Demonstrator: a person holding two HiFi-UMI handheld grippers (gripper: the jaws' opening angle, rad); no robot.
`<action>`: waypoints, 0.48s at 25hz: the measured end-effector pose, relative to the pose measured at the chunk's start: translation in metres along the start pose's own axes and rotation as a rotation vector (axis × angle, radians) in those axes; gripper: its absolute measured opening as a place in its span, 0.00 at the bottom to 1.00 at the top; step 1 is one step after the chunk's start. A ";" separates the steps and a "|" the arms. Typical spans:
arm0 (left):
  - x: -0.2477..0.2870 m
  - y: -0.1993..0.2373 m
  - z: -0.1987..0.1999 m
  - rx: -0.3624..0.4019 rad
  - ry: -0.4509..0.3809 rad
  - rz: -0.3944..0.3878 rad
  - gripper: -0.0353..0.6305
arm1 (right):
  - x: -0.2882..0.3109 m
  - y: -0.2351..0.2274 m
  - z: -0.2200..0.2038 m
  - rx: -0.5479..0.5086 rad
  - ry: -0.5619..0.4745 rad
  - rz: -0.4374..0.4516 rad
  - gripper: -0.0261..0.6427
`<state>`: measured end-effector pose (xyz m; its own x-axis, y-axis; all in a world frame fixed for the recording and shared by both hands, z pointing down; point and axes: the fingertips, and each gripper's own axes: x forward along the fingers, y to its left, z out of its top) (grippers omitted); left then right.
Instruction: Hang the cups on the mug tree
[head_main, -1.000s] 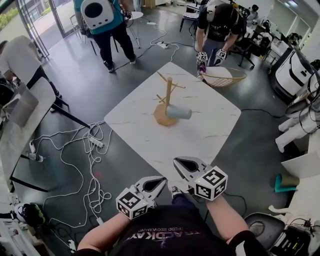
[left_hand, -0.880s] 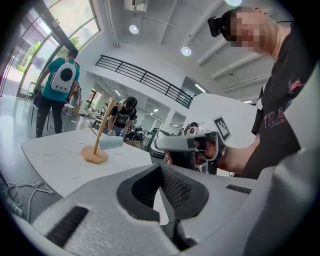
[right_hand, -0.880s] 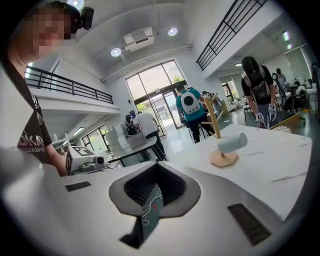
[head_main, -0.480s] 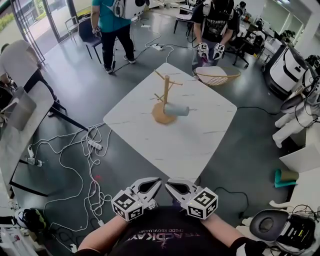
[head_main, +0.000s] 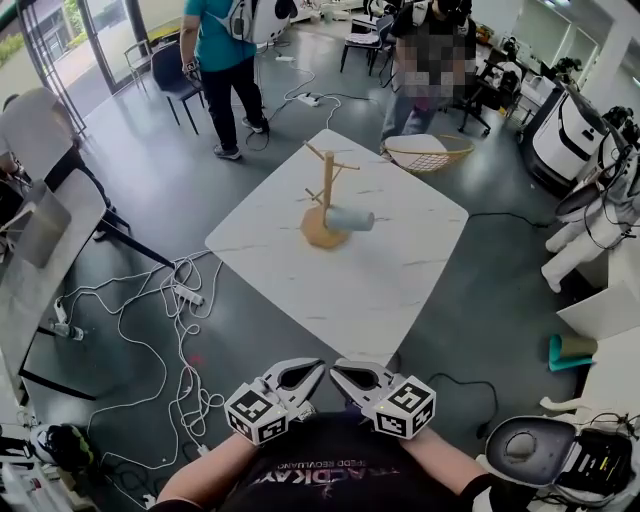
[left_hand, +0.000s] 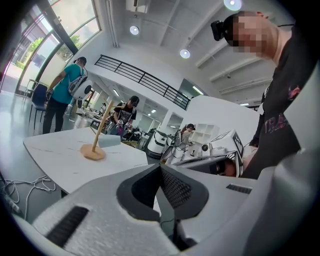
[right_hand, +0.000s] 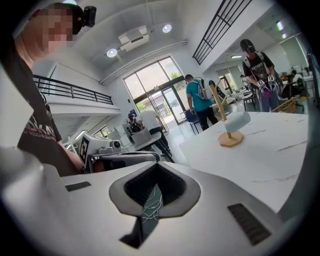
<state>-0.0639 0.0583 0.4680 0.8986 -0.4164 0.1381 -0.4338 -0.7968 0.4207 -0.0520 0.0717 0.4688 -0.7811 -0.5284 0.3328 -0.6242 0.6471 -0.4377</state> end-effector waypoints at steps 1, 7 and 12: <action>0.000 -0.001 0.000 -0.001 0.000 0.001 0.04 | 0.000 0.001 0.000 -0.001 0.001 0.001 0.05; -0.006 -0.001 -0.004 -0.006 0.006 0.002 0.04 | 0.003 0.006 -0.004 0.000 0.007 0.001 0.05; -0.006 0.001 -0.002 -0.004 0.011 0.010 0.04 | 0.004 0.006 -0.002 0.001 0.007 0.007 0.05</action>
<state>-0.0698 0.0609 0.4700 0.8951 -0.4192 0.1521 -0.4423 -0.7908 0.4231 -0.0589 0.0742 0.4697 -0.7855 -0.5201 0.3353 -0.6187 0.6503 -0.4407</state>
